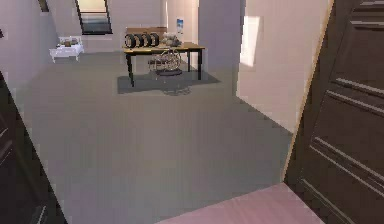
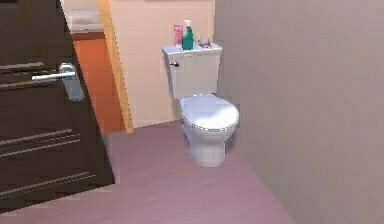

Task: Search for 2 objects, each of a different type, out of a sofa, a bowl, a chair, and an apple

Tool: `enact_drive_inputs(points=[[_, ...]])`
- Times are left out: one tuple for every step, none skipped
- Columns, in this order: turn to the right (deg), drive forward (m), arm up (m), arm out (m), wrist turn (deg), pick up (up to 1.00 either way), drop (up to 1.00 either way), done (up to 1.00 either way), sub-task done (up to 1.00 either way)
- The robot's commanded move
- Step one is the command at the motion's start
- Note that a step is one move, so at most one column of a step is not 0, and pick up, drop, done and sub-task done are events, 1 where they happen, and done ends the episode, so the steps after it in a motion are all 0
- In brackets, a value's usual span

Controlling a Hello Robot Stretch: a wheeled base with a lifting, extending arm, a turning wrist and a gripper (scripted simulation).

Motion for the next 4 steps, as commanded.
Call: enact_drive_inputs(points=[[-15.0, 0.00, 0.00, 0.00, 0.0, 0.00, 0.00, 0.00, 0.00], [0.0, 1.00, 0.00, 0.00, 0.0, 0.00, 0.00, 0.00, 0.00], [0.0, 1.00, 0.00, 0.00, 0.0, 0.00, 0.00, 0.00, 0.00], [0.0, 1.00, 0.00, 0.00, 0.0, 0.00, 0.00, 0.00, 0.00]])
